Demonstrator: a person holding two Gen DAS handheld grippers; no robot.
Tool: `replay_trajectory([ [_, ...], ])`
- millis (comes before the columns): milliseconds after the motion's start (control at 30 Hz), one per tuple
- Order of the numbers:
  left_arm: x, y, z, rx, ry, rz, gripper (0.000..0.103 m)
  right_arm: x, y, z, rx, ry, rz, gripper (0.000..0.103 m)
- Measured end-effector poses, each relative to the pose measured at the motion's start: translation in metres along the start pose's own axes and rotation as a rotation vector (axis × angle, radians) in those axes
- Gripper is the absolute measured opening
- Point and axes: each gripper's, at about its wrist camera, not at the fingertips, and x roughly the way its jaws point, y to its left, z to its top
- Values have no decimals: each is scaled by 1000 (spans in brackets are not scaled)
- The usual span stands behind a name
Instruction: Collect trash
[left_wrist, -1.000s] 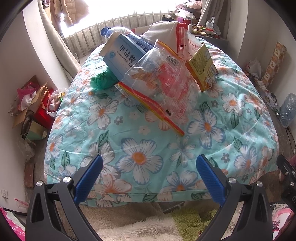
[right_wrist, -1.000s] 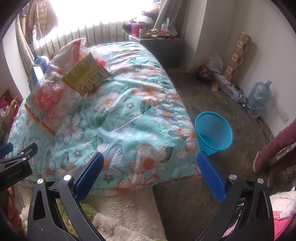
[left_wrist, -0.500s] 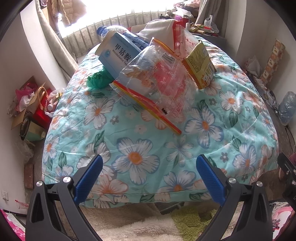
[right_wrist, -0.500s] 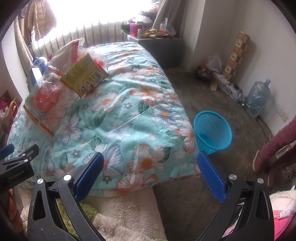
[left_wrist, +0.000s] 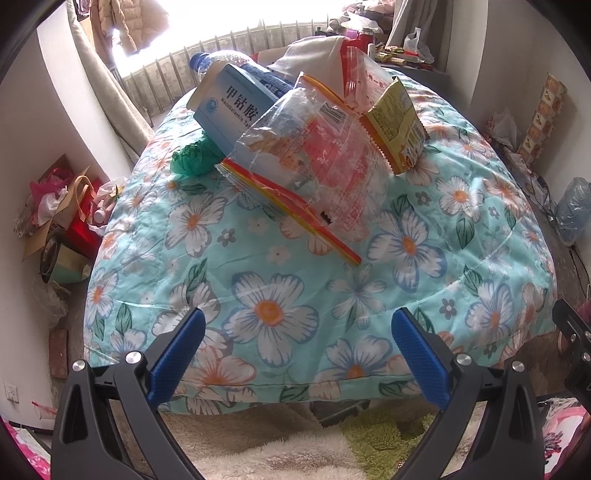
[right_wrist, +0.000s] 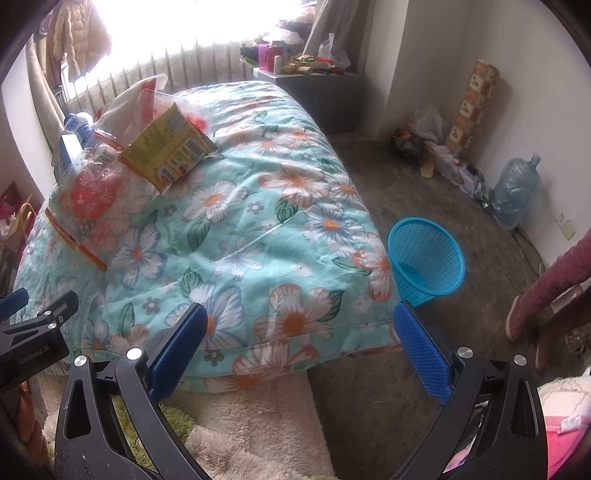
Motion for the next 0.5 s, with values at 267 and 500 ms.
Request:
replay_trajectory([
  [267, 6, -4, -5, 23, 9, -18, 99, 17, -3, -5, 41, 43, 84, 96],
  [500, 11, 8, 0, -3, -9, -108, 99, 35, 2, 4, 91, 51, 211, 96],
])
